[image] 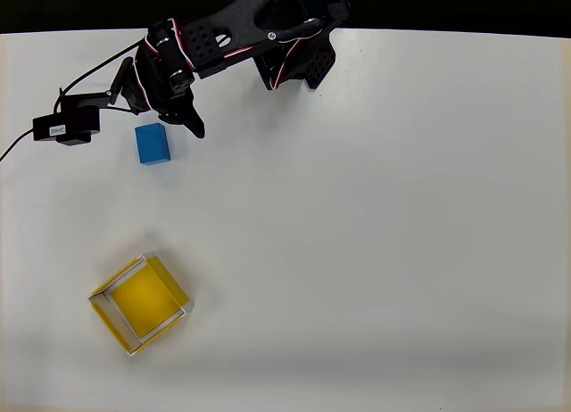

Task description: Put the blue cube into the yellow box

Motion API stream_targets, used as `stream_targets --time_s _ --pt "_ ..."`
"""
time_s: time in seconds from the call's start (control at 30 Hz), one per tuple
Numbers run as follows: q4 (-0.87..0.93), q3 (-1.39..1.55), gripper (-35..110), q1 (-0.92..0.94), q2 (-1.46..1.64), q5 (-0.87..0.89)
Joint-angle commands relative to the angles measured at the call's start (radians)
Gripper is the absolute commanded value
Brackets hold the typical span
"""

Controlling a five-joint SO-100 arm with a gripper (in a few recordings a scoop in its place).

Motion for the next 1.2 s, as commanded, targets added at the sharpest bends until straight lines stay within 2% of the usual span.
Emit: stream_targets --time_s 0.0,0.53,0.77,1.17 --pt "-0.054 -0.098 59 0.011 0.005 -0.057" --pt "-0.267 -0.046 59 0.054 -0.172 -0.242" --pt "-0.364 -0.058 59 0.06 -0.259 -0.256" --pt "-0.419 -0.094 59 0.054 -0.396 -0.23"
